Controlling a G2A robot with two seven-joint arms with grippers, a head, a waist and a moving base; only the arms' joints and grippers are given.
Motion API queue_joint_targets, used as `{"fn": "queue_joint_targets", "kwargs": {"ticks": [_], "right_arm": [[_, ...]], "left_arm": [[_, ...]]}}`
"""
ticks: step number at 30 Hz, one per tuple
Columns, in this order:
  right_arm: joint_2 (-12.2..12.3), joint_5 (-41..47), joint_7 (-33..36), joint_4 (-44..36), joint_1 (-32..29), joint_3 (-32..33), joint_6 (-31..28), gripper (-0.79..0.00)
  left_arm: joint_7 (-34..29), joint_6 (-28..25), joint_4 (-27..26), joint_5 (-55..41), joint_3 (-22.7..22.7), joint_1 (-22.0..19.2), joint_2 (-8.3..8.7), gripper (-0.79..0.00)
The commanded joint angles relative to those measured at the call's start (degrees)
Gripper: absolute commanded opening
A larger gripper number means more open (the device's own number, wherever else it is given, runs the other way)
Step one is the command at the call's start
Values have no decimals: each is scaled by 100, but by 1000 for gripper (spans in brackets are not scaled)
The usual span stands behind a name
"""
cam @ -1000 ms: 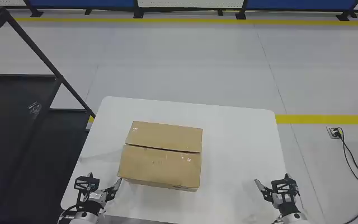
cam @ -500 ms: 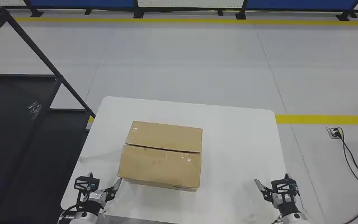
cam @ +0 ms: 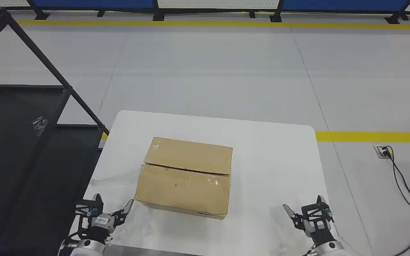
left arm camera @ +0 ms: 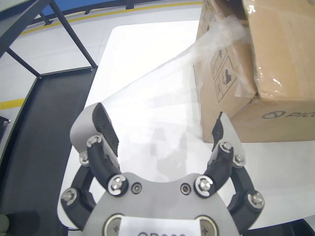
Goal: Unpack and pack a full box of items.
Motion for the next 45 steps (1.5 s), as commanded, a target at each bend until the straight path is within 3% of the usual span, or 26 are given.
{"fn": "queue_joint_targets", "kwargs": {"ticks": [1,6,12,24,33,40,45], "right_arm": [[-11,-64,33,-76,30,-72,28,0],[-42,-77,72,-247,113,-173,151,0],[-86,21,21,-571,103,-272,333,0],[-106,238,-36,-656,54,-279,295,0],[-72,-1585,-325,-775,45,-1166,-698,0],[-145,-2171,-148,-583,302,-1950,-721,0],[-234,-2037,91,-378,594,-2297,-480,0]], "left_arm": [[79,-15,35,-137,-106,22,-3,0],[429,166,140,-414,-228,-19,-37,0],[907,490,401,-254,79,-254,-106,0],[892,434,600,-268,201,-338,-132,0],[922,517,709,-357,302,-495,-184,0],[985,509,817,-347,344,-584,-213,0],[998,480,856,-387,313,-594,-227,0]]}}
